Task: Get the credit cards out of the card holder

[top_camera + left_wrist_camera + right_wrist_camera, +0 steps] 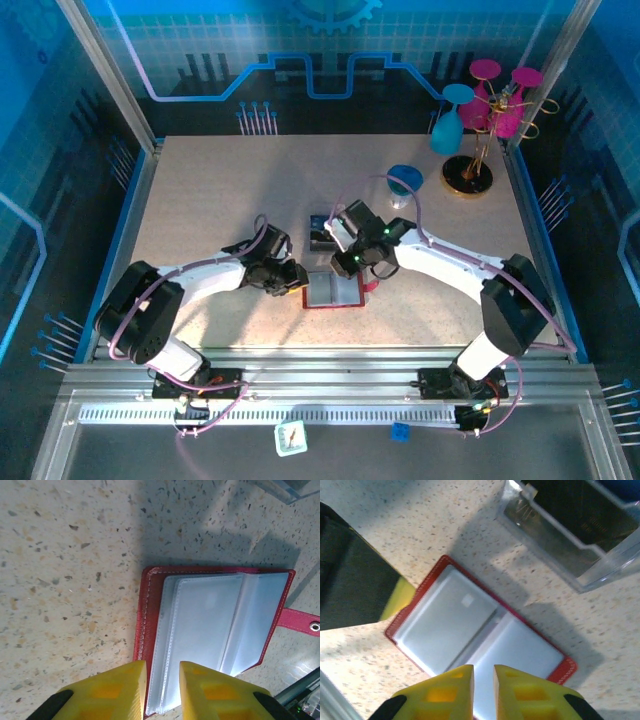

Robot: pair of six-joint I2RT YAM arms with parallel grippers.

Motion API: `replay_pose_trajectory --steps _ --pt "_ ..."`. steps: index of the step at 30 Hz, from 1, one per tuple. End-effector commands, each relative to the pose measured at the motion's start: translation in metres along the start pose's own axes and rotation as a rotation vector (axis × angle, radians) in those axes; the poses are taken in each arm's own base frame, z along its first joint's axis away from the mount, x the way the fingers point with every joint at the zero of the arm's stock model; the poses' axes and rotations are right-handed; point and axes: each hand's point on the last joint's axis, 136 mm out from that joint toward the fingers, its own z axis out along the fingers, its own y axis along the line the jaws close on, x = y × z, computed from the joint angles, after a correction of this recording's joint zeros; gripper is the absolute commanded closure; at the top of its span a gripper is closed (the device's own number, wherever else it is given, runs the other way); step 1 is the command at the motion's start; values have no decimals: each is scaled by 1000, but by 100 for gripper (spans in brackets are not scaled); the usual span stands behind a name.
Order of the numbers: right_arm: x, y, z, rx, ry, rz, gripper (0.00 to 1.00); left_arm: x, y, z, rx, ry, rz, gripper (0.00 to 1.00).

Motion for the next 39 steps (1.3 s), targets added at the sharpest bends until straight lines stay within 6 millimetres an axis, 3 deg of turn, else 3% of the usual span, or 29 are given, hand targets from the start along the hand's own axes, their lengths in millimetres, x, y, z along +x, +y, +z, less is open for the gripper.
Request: replay_pose_trajectory --steps 1,10,15,24,39 --pt "-5 22 -2 -115 -69 136 84 -1 -12 0 35 10 -7 76" --pt "16 42 16 -259 18 358 86 1 -13 -5 43 -2 -4 78" --pt "19 55 29 -342 63 414 86 3 -13 1 49 8 -15 83" --pt "13 51 46 -354 74 477 85 2 -9 7 27 9 -13 89" --pt "19 45 67 -350 122 529 84 2 -8 10 17 18 -11 91"
